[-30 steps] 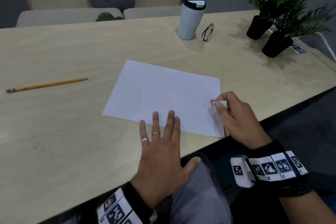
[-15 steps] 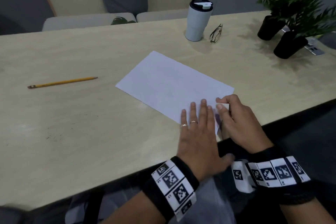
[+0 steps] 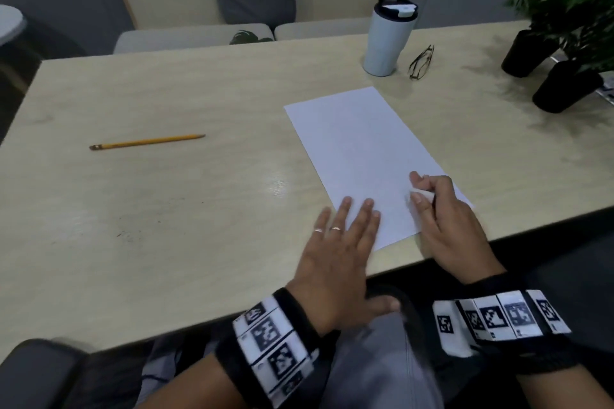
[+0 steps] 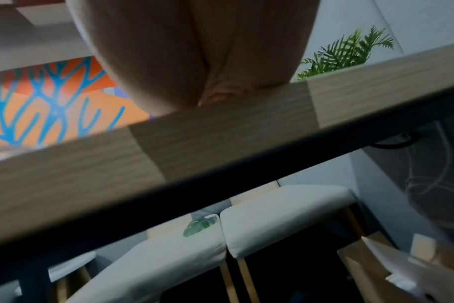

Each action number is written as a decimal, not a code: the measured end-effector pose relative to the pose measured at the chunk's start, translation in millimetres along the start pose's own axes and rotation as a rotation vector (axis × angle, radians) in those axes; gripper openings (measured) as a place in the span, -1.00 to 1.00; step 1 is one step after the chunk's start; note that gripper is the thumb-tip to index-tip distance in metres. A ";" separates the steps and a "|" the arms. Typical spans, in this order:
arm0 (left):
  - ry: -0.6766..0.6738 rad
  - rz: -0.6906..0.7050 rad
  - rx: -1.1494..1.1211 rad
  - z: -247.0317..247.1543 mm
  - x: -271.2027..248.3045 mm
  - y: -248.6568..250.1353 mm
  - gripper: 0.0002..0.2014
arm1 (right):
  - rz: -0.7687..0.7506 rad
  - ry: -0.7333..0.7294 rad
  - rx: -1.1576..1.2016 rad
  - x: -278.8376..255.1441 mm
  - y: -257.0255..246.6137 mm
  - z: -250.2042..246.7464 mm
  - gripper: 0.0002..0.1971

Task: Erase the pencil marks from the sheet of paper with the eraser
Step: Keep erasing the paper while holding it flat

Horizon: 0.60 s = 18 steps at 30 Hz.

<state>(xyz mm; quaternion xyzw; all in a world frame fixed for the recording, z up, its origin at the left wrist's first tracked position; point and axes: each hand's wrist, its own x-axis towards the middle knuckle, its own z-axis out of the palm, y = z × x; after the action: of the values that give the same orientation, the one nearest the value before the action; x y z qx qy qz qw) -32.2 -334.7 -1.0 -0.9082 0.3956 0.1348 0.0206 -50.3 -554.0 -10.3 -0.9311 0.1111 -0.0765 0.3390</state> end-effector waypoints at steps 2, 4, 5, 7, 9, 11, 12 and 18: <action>-0.025 -0.152 0.016 -1.6 -19.7 -15.6 0.28 | 0.035 0.027 0.007 -3.4 -6.6 3.2 -0.89; -0.069 -0.327 -0.007 -5.7 -32.2 -22.2 0.37 | 0.068 0.057 0.019 -7.2 -15.1 10.2 -0.90; -0.073 -0.380 -0.041 -8.1 -33.6 -21.0 0.40 | 0.073 0.071 0.021 -8.7 -18.5 15.3 -0.90; -0.021 -0.342 -0.120 -9.7 -27.7 -11.6 0.42 | 0.054 0.094 -0.004 -10.4 -23.5 26.3 -0.92; 0.049 -0.160 -0.152 -5.9 -14.7 1.2 0.36 | 0.029 0.110 -0.049 -11.4 -25.8 34.0 -0.92; 0.055 -0.028 -0.119 -1.6 -4.7 7.7 0.29 | 0.036 0.115 -0.071 -12.3 -27.0 36.6 -0.90; 0.045 -0.029 -0.084 -0.3 -3.4 5.8 0.29 | 0.040 0.117 -0.074 -12.4 -27.1 36.4 -0.91; -0.084 -0.481 -0.068 -13.8 -28.0 -28.2 0.59 | 0.041 0.125 -0.076 -11.5 -25.9 36.7 -0.90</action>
<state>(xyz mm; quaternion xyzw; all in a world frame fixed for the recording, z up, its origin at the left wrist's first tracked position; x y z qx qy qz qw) -26.9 -297.3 17.6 -0.9700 0.1622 0.1771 0.0377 -49.5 -509.2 -22.0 -0.9341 0.1540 -0.1234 0.2974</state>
